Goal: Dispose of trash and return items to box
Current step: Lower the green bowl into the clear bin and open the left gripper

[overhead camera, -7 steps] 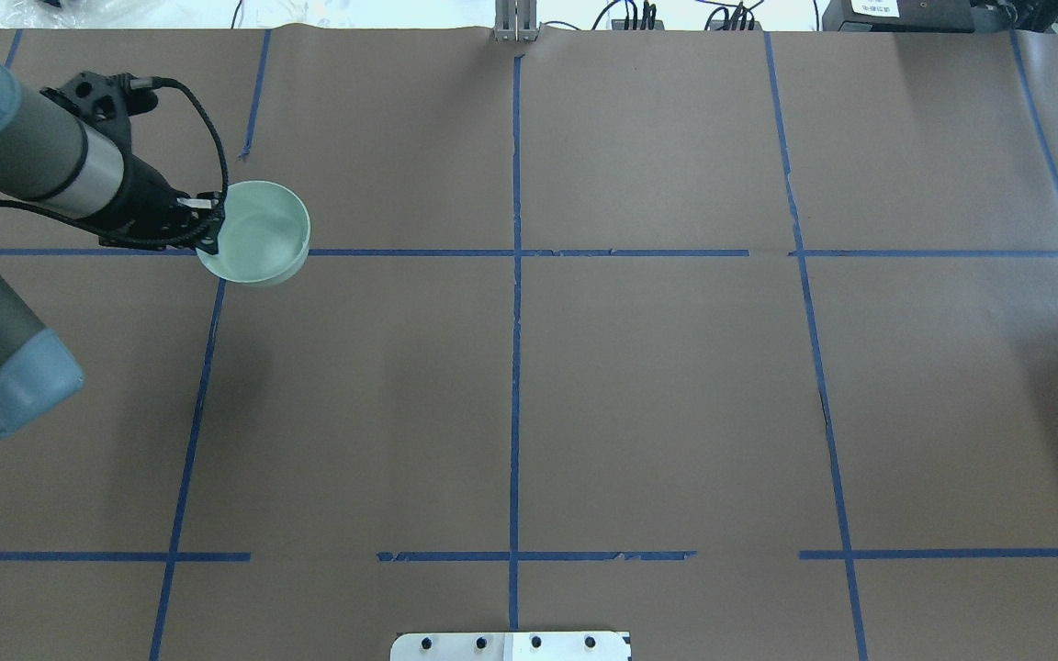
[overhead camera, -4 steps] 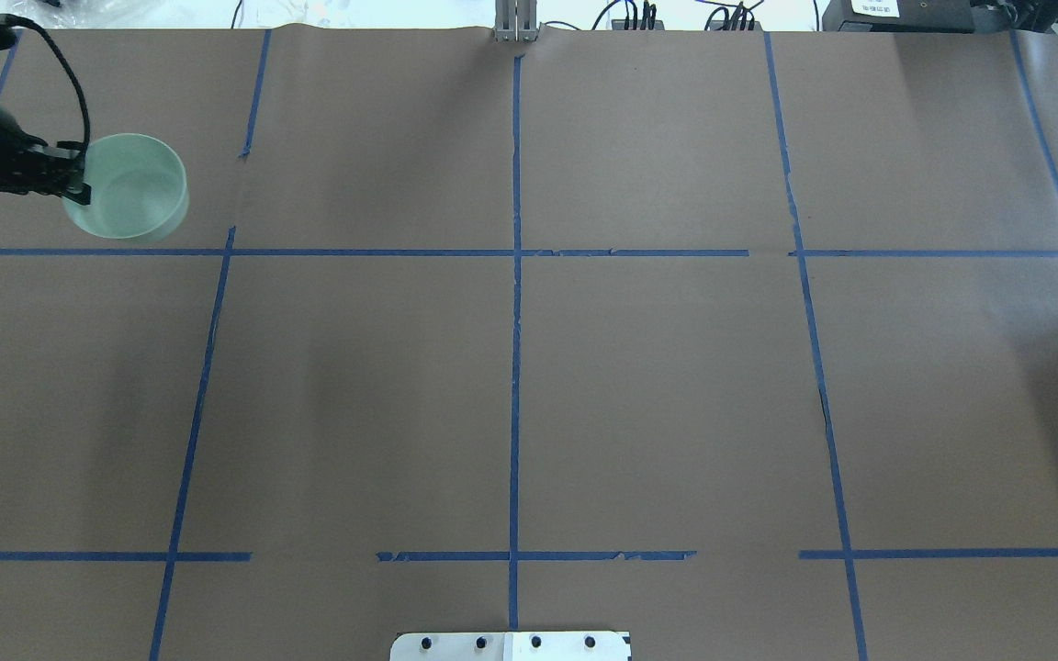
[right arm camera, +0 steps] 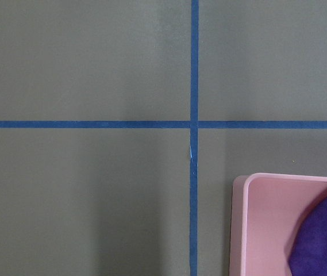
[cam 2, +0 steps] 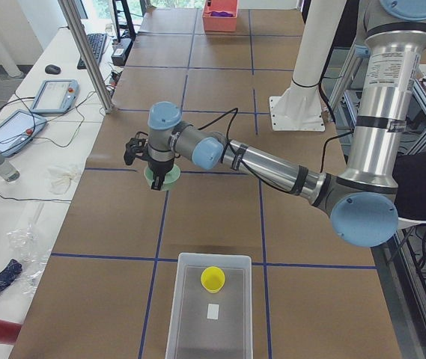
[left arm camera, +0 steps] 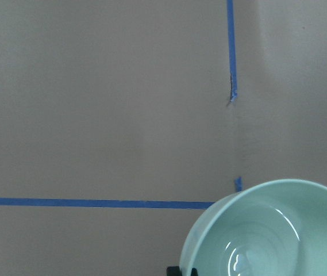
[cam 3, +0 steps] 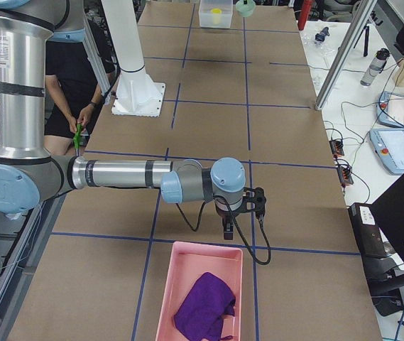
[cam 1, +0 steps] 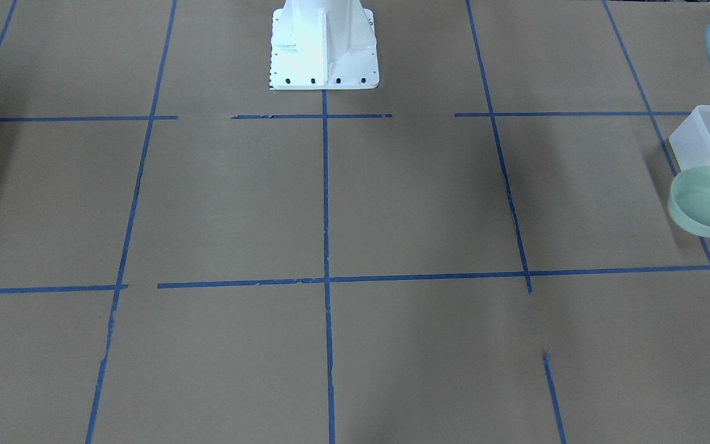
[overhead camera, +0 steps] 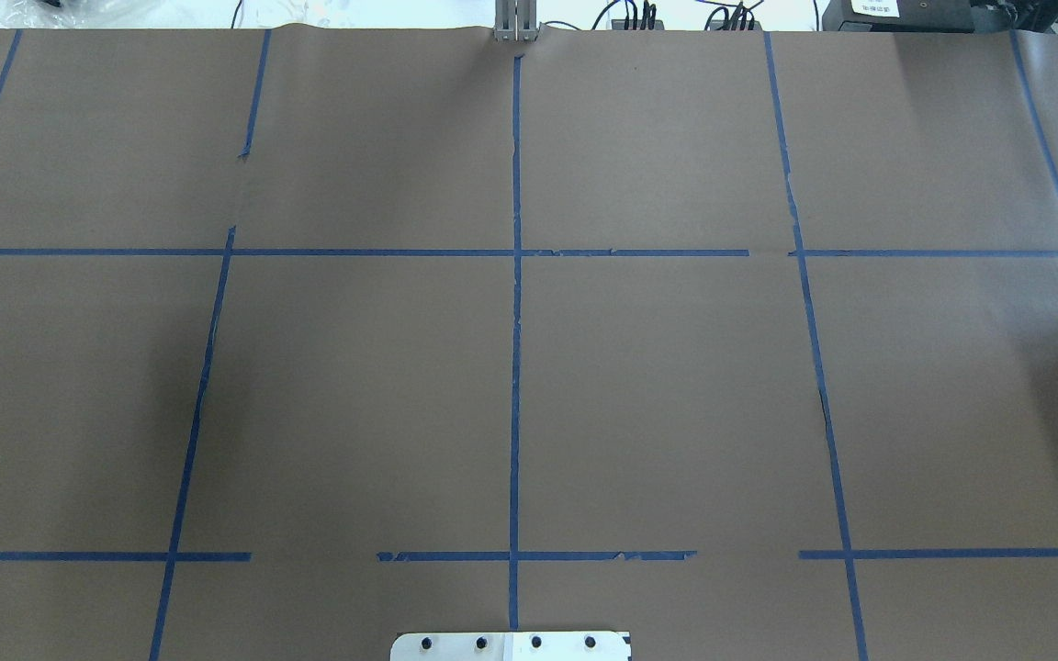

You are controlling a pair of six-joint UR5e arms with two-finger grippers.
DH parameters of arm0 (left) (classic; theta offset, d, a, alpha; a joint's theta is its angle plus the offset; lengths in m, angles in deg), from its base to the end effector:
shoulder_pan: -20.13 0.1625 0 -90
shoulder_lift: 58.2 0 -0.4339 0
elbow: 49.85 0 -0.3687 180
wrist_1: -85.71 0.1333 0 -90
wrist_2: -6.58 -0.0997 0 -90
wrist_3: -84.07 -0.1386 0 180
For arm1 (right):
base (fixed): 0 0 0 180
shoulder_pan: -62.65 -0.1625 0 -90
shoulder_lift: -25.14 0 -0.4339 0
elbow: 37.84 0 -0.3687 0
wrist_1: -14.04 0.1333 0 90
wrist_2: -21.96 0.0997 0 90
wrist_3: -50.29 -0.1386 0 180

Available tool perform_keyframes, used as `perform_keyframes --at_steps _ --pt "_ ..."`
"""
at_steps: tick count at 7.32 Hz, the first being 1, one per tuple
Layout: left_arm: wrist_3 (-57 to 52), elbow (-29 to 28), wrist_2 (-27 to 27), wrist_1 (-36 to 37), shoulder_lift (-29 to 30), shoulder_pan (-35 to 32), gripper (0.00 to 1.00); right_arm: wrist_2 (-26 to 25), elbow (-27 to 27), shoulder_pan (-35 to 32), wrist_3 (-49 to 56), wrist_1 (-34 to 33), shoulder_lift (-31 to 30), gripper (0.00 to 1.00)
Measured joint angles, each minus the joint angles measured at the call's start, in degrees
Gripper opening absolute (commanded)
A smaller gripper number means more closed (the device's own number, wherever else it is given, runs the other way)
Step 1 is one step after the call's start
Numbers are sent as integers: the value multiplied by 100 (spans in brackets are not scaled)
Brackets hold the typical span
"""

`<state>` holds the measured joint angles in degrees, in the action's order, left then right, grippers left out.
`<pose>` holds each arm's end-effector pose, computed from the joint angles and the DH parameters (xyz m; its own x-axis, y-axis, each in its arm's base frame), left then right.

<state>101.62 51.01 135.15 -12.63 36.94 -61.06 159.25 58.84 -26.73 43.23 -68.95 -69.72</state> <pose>0.0347 -0.5297 0.5507 0.7412 0.0848 -0.6659 0.0881 0.9711 0.2217 0.0266 -0.4450 0.6607 0.6732 0.0022 0.7394 -0.0726 0.9954 0.0631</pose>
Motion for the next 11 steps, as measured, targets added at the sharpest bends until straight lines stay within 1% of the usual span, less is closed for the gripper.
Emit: perform_keyframes --at_steps 1,3,4,5,6,8,9,10,11 --pt "-782 -373 30 -16 -97 -408 0 2 1 0 2 3 -3 100" --pt "-2429 -1350 23 -91 -194 -1161 0 8 18 0 2 10 -6 100" --pt "-3078 -1719 6 -121 -262 -1426 0 13 35 0 1 10 -6 100" --pt "-3465 -1950 -9 -230 -430 -1573 0 18 51 0 -3 11 -6 100" --pt "-3645 -2107 -93 -569 -707 -1637 0 19 65 0 -5 11 -5 100" --pt "-3740 -2340 -574 -1449 -1256 -1674 0 20 92 0 -6 11 -1 100" --pt "-3747 -2441 -719 -1658 -1351 -1677 23 23 94 0 -6 11 -5 100" --pt "-3735 -2499 -778 -1748 -1382 -1680 93 28 99 0 -9 11 -13 100" --pt "-3705 -2523 -797 -1770 -1374 -1680 100 32 102 0 -12 12 -17 100"
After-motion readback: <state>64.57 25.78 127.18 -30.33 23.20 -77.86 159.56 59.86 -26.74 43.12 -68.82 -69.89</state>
